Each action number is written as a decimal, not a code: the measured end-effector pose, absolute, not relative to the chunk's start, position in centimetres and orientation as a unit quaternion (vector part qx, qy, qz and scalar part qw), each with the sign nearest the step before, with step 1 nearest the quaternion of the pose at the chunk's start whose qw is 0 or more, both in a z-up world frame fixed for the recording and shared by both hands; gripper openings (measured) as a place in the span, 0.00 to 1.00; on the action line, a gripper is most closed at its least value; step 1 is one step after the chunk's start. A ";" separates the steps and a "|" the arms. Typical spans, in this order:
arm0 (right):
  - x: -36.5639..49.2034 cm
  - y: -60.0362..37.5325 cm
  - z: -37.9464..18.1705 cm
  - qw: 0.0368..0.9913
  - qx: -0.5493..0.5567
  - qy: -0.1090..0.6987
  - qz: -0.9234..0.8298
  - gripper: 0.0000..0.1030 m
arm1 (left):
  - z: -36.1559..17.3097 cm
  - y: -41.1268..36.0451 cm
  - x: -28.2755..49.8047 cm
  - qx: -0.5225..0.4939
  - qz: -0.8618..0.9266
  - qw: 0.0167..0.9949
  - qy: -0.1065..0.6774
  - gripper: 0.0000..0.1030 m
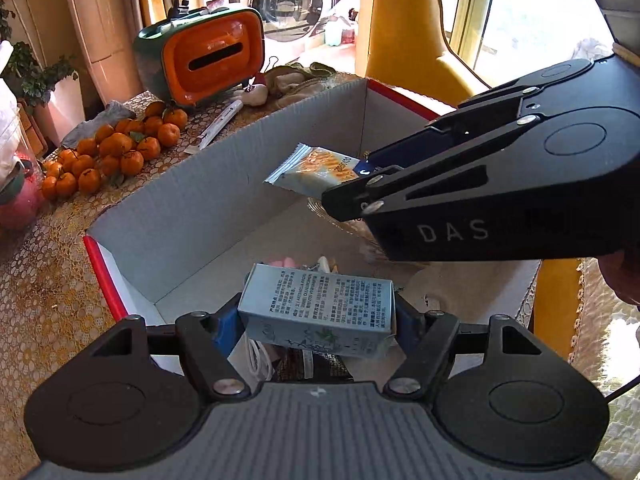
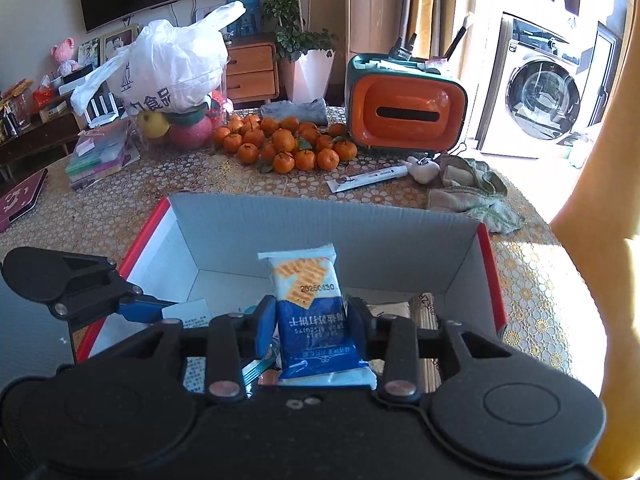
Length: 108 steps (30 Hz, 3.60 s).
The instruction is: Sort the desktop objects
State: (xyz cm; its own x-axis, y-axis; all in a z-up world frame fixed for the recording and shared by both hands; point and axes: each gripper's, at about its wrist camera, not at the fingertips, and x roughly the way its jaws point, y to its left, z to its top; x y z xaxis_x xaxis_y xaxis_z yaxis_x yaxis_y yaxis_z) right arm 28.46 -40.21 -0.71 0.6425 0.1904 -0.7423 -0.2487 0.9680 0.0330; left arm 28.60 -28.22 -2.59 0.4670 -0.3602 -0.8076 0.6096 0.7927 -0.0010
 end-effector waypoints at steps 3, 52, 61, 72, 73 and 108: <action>29.2 -40.3 -1.4 0.902 -0.023 0.412 0.125 0.37 | -3.2 -28.6 29.0 0.150 -0.288 0.841 0.433 0.71; 32.1 -38.6 -5.5 0.862 -0.034 0.493 0.112 0.48 | -5.3 -29.4 31.0 0.145 -0.288 0.802 0.503 0.73; 30.6 -38.8 -3.3 0.872 -0.038 0.476 0.108 0.50 | -3.2 -28.5 29.8 0.134 -0.283 0.816 0.485 0.73; 27.9 -38.7 0.3 0.885 -0.048 0.452 0.104 0.51 | 0.1 -27.7 27.0 0.134 -0.279 0.834 0.457 0.73; 27.7 -38.6 0.6 0.886 -0.050 0.449 0.103 0.51 | 0.4 -27.6 26.7 0.134 -0.279 0.835 0.455 0.73; 16.1 -41.0 3.7 0.919 -0.014 0.381 0.097 0.67 | 4.2 -22.5 19.8 0.045 -0.234 0.890 0.388 0.99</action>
